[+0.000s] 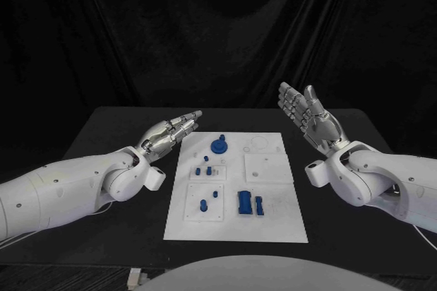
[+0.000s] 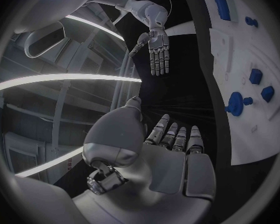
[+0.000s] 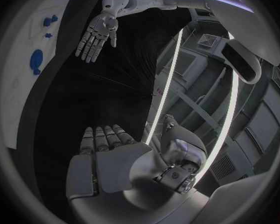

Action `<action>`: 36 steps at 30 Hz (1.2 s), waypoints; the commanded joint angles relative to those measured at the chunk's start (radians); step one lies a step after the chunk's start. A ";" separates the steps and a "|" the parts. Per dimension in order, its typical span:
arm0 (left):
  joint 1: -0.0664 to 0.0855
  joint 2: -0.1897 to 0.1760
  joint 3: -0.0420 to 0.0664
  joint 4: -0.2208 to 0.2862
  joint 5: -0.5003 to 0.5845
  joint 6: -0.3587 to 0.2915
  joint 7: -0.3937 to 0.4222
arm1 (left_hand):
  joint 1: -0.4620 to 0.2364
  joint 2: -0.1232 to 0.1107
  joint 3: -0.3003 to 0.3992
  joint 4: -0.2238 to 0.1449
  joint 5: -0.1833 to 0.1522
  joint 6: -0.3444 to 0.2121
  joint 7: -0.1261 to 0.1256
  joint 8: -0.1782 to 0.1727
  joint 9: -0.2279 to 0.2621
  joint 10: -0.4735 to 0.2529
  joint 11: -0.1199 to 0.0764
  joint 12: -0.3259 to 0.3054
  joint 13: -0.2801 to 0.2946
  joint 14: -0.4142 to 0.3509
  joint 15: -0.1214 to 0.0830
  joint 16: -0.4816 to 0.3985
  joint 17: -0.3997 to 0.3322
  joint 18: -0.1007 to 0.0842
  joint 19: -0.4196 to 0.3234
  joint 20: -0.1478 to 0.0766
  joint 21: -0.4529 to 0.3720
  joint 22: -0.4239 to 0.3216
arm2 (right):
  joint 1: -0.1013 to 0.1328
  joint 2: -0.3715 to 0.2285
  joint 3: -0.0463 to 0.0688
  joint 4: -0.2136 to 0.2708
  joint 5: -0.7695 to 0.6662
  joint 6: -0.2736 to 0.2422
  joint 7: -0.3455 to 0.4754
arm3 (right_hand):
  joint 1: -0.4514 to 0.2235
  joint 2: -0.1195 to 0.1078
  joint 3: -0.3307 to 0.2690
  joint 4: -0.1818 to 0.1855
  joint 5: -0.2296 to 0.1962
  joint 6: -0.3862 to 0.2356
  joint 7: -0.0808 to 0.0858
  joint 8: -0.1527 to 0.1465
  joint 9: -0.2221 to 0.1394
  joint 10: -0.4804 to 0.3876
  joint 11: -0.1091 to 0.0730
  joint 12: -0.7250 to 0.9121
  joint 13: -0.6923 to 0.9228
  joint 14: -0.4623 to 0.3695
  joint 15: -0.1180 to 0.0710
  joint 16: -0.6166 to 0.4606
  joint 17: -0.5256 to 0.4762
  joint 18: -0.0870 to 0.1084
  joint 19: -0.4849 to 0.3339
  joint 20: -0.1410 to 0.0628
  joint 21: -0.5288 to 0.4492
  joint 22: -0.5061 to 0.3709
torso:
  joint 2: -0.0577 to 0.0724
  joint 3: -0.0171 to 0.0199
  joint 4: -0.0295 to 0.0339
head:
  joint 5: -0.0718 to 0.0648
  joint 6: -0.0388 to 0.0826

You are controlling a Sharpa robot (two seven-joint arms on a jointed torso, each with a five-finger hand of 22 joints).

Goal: Assemble the parts on the task board

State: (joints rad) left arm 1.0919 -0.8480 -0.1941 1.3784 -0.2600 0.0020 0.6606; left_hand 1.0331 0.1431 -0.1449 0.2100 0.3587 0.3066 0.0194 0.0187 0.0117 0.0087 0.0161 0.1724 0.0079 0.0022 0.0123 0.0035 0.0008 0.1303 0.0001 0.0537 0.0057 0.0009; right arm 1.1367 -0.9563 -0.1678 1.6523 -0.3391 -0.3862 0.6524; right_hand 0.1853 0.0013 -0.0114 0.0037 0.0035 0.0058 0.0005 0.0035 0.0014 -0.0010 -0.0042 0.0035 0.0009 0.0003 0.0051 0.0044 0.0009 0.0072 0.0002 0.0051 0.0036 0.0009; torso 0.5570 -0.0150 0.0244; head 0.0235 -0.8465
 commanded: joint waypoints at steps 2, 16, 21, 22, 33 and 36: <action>-0.005 0.011 0.022 0.026 0.048 -0.130 -0.018 | -0.367 -0.051 0.053 -0.073 -0.128 -0.110 -0.019 -0.019 -0.012 -0.009 -0.016 -0.062 -0.008 -0.002 -0.012 -0.004 -0.001 -0.050 0.000 -0.054 -0.006 -0.001 | -0.023 0.043 0.039 -0.021 0.115 -0.133 -0.048 | -0.095 -0.001 0.011 -0.004 -0.003 -0.006 0.000 -0.004 -0.001 0.001 0.004 -0.004 -0.001 0.000 -0.005 -0.004 -0.001 -0.007 0.000 -0.005 -0.004 -0.001 | -0.003 0.0034 -0.0057 | -0.005 0.051; -0.031 0.051 0.143 0.143 0.197 -0.582 -0.104 | -0.663 -0.143 0.145 -0.136 -0.231 -0.197 -0.019 -0.019 -0.012 -0.009 -0.016 -0.172 -0.008 -0.002 -0.012 -0.004 -0.001 -0.130 0.000 -0.054 -0.006 -0.001 | -0.086 0.176 0.167 -0.082 0.338 -0.382 -0.132 | -0.185 -0.001 0.011 -0.004 -0.003 -0.006 0.000 -0.004 -0.001 0.001 0.004 -0.004 -0.001 0.000 -0.005 -0.004 -0.001 -0.007 0.000 -0.005 -0.004 -0.001 | -0.012 0.0140 -0.0227 | -0.022 0.230; -0.038 0.062 0.175 0.174 0.237 -0.702 -0.127 | -0.731 -0.143 0.145 -0.210 -0.254 -0.217 -0.019 -0.019 -0.012 -0.009 -0.016 -0.172 -0.008 -0.002 -0.012 -0.004 -0.001 -0.130 0.000 -0.054 -0.006 -0.001 | -0.087 0.176 0.168 -0.082 0.339 -0.384 -0.132 | -0.185 -0.001 0.011 -0.004 -0.003 -0.006 0.000 -0.004 -0.001 0.001 0.004 -0.004 -0.001 0.000 -0.005 -0.004 -0.001 -0.007 0.000 -0.005 -0.004 -0.001 | -0.013 0.0150 -0.0243 | -0.023 0.246; -0.038 0.063 0.178 0.176 0.240 -0.711 -0.129 | -0.739 -0.143 0.145 -0.210 -0.257 -0.218 -0.019 -0.019 -0.012 -0.009 -0.016 -0.172 -0.008 -0.002 -0.012 -0.004 -0.001 -0.130 0.000 -0.054 -0.006 -0.001 | -0.087 0.176 0.168 -0.082 0.339 -0.384 -0.132 | -0.185 -0.001 0.011 -0.004 -0.003 -0.006 0.000 -0.004 -0.001 0.001 0.004 -0.004 -0.001 0.000 -0.005 -0.004 -0.001 -0.007 0.000 -0.005 -0.004 -0.001 | -0.013 0.0150 -0.0244 | -0.023 0.246; -0.042 0.068 0.194 0.192 0.260 -0.772 -0.141 | -0.844 -0.143 0.145 -0.210 -0.359 -0.307 -0.019 -0.019 -0.012 -0.009 -0.016 -0.172 -0.008 -0.002 -0.012 -0.004 -0.001 -0.130 0.000 -0.054 -0.006 -0.001 | -0.087 0.176 0.168 -0.082 0.339 -0.384 -0.132 | -0.185 -0.001 0.011 -0.004 -0.003 -0.006 0.000 -0.004 -0.001 0.001 0.004 -0.004 -0.001 0.000 -0.005 -0.004 -0.001 -0.007 0.000 -0.005 -0.004 -0.001 | -0.013 0.0150 -0.0244 | -0.023 0.246; -0.042 0.068 0.194 0.192 0.260 -0.772 -0.141 | -0.867 -0.143 0.145 -0.210 -0.359 -0.307 -0.019 -0.019 -0.012 -0.009 -0.016 -0.172 -0.008 -0.002 -0.012 -0.004 -0.001 -0.130 0.000 -0.054 -0.006 -0.001 | -0.087 0.176 0.168 -0.082 0.339 -0.384 -0.132 | -0.185 -0.001 0.011 -0.004 -0.003 -0.006 0.000 -0.004 -0.001 0.001 0.004 -0.004 -0.001 0.000 -0.005 -0.004 -0.001 -0.007 0.000 -0.005 -0.004 -0.001 | -0.013 0.0150 -0.0244 | -0.023 0.246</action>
State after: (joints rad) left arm 1.0511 -0.7821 -0.0014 1.5672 -0.0170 -0.7341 0.5186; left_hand 0.2261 0.0016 -0.0005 0.0105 0.0465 0.0319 0.0001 0.0048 0.0009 0.0013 0.0088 0.0055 0.0013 -0.0014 0.0089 0.0036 0.0015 0.0210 -0.0009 0.0048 0.0058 0.0013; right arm 1.0518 -0.7798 -0.0012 1.5695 -0.0029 -0.7524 0.5323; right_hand 0.0064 -0.0011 -0.0026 0.0000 0.0036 0.0035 -0.0001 0.0036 0.0015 -0.0010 -0.0044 0.0038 0.0011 0.0003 0.0053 0.0044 0.0012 0.0075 0.0003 0.0053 0.0037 0.0014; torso 0.5442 0.0000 0.0002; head 0.0000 -0.5999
